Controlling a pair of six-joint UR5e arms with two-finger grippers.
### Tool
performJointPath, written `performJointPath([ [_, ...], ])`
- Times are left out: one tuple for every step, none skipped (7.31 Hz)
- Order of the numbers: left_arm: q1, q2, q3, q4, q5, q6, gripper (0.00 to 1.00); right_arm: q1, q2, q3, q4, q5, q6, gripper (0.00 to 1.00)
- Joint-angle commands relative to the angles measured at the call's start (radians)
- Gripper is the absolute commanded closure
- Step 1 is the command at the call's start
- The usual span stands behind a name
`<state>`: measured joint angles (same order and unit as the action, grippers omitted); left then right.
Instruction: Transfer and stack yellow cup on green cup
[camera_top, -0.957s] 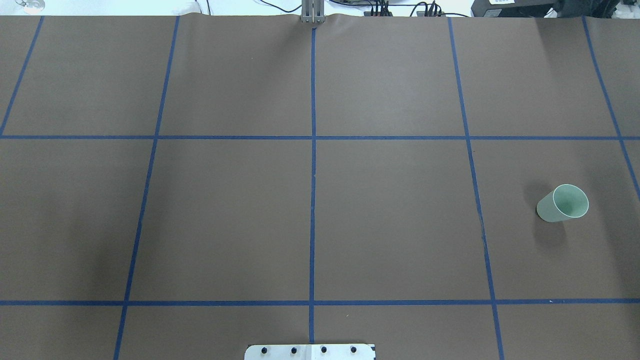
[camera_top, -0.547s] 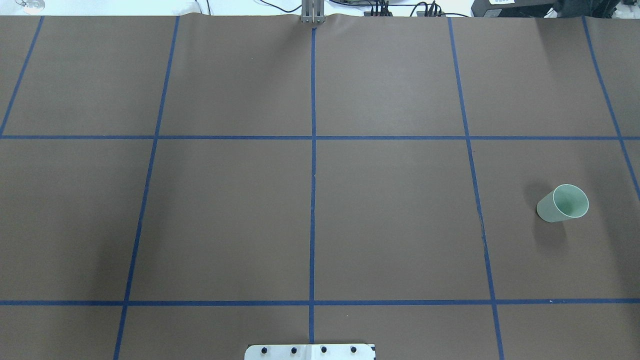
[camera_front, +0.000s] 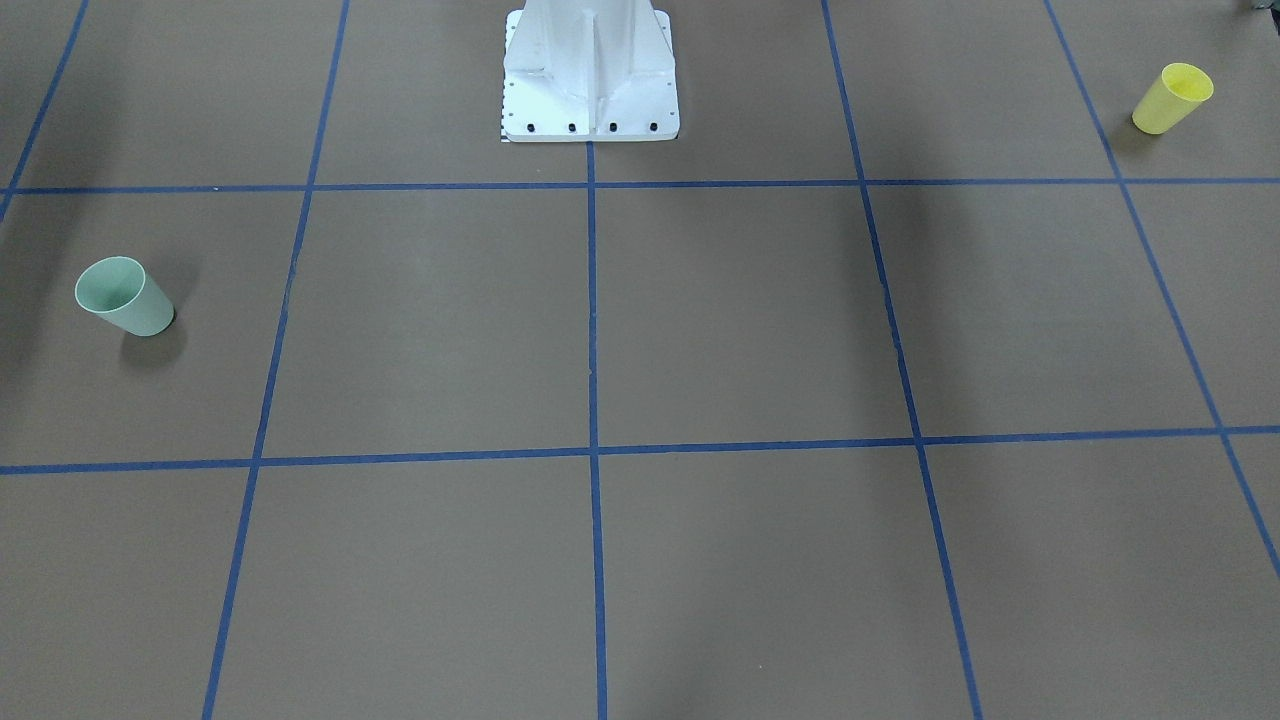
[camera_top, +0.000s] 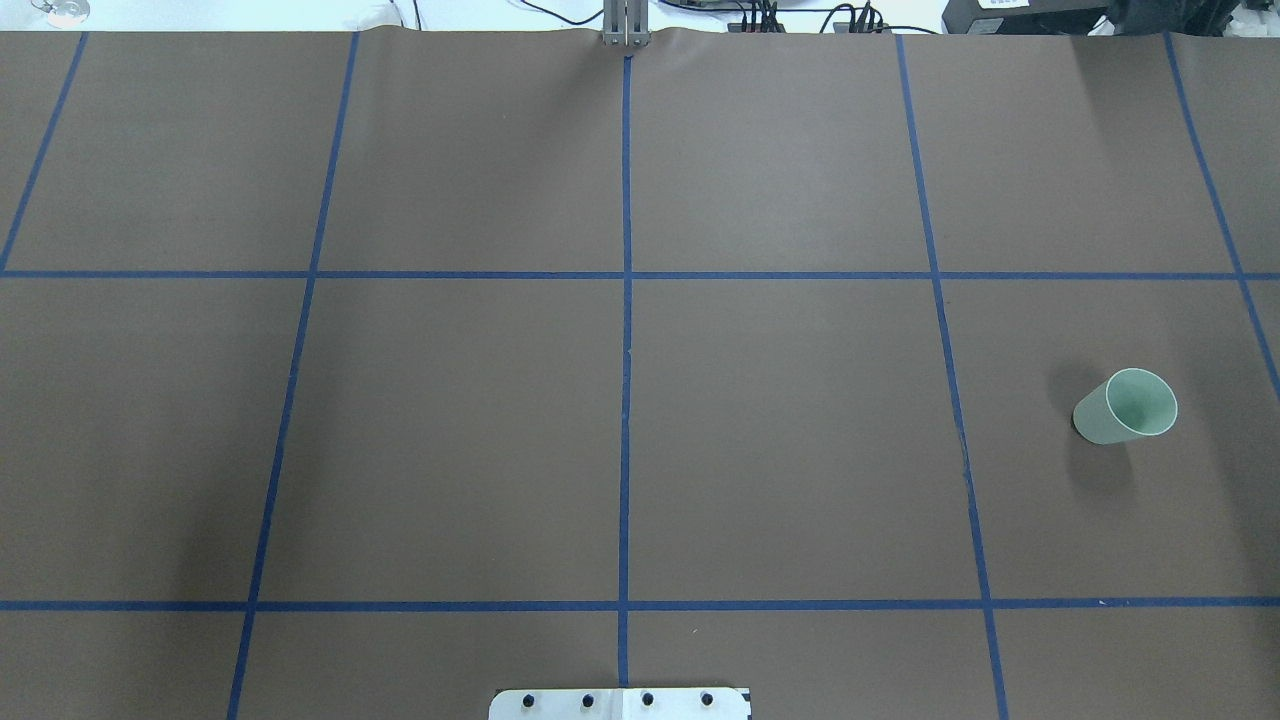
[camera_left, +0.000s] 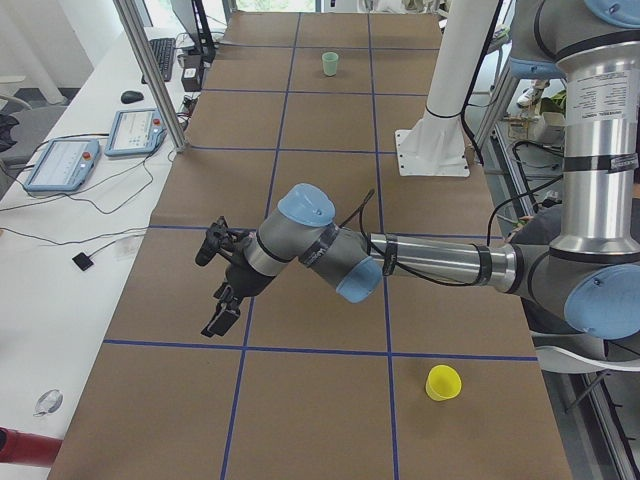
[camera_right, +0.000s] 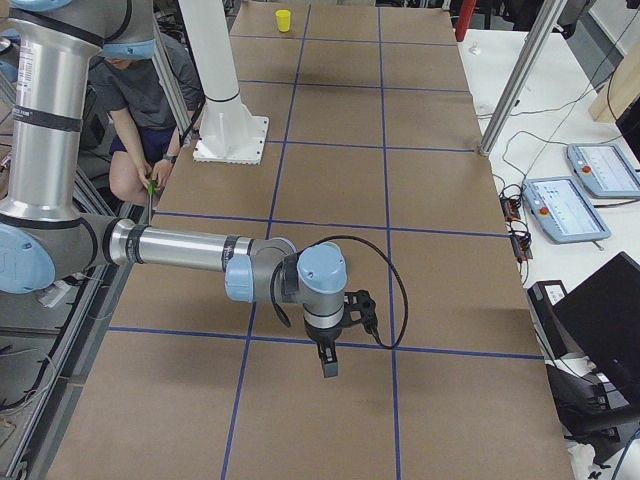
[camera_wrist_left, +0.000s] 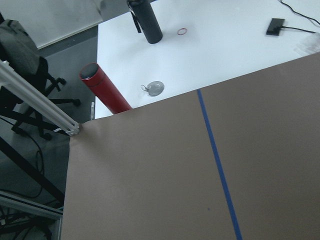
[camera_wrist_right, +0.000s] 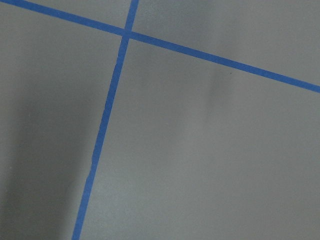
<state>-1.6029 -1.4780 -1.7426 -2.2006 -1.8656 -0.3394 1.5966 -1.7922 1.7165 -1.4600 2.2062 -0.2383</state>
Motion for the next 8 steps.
performJointPath([
  [0.003, 0.039, -0.009, -0.001, 0.177, -0.126, 0.00, 0.000, -0.019, 0.002, 0.018, 0.000, -0.001, 0.00],
  [0.006, 0.054, -0.009, 0.027, 0.247, -0.157, 0.00, 0.000, -0.024, -0.017, 0.018, -0.002, -0.001, 0.00],
  [0.008, 0.056, -0.009, 0.071, 0.303, -0.208, 0.00, 0.000, -0.030, -0.018, 0.020, 0.001, -0.001, 0.00],
  [0.023, 0.056, -0.009, 0.126, 0.357, -0.296, 0.00, 0.000, -0.032, -0.012, 0.020, 0.004, -0.002, 0.00],
  [0.037, 0.061, -0.009, 0.171, 0.450, -0.340, 0.00, 0.000, -0.033, -0.012, 0.020, 0.015, -0.002, 0.00],
  [0.038, 0.071, -0.009, 0.206, 0.479, -0.416, 0.00, 0.000, -0.036, -0.015, 0.047, 0.021, -0.002, 0.00],
  [0.049, 0.088, -0.009, 0.252, 0.532, -0.484, 0.00, 0.000, -0.045, -0.024, 0.111, 0.023, 0.011, 0.00],
  [0.064, 0.105, -0.011, 0.300, 0.599, -0.525, 0.00, 0.000, -0.061, -0.021, 0.142, 0.023, 0.005, 0.00],
])
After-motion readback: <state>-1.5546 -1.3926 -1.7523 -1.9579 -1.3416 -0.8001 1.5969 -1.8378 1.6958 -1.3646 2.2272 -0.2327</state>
